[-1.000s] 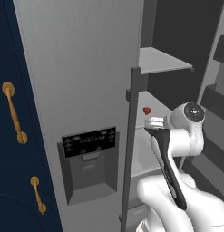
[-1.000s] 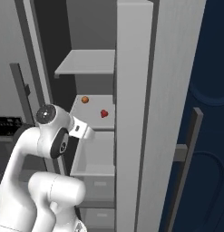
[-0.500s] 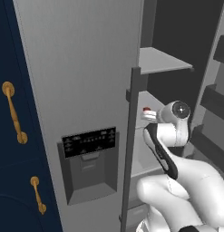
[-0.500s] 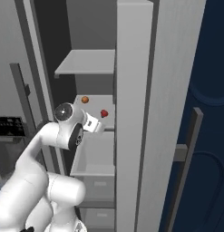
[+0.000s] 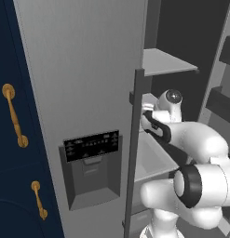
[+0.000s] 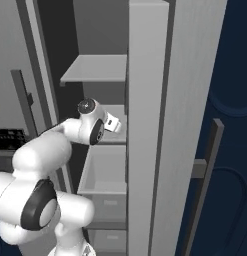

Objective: Take the strawberry from the fridge and place it on top of the pancake, located on the dining counter.

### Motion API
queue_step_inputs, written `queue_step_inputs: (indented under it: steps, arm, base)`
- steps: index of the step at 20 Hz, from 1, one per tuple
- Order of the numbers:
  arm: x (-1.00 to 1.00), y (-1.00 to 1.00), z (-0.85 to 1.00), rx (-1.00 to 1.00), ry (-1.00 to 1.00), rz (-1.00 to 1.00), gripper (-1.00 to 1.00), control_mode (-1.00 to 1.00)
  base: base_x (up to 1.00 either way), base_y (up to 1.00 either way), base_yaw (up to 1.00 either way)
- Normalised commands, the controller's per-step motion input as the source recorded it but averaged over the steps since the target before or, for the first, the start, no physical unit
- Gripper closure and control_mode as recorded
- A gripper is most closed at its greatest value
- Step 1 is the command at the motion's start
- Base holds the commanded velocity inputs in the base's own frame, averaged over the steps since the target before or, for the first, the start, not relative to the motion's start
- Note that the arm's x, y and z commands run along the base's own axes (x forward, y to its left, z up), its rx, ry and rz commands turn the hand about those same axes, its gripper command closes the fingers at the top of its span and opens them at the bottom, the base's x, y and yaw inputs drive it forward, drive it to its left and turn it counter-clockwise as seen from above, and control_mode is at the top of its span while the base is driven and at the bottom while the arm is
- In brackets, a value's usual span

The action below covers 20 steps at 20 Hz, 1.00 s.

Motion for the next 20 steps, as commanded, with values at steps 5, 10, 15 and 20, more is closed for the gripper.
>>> queue_step_inputs:
  steps: [5, 10, 15, 20]
  arm:
    - [0.14, -0.03, -0.18, 0.00, 0.13, 0.00, -1.00, -1.00]
    - [0.40, -0.19, -0.20, 0.00, 0.08, 0.00, -1.00, -1.00]
    - [0.43, -0.05, -0.18, 0.00, 0.08, 0.00, -1.00, -1.00]
    - [0.26, 0.00, -0.11, 0.00, 0.06, 0.00, -1.00, -1.00]
  base:
    - [0.00, 0.00, 0.00]
    - [0.00, 0.00, 0.00]
    - [0.00, 0.00, 0.00]
    - [0.00, 0.00, 0.00]
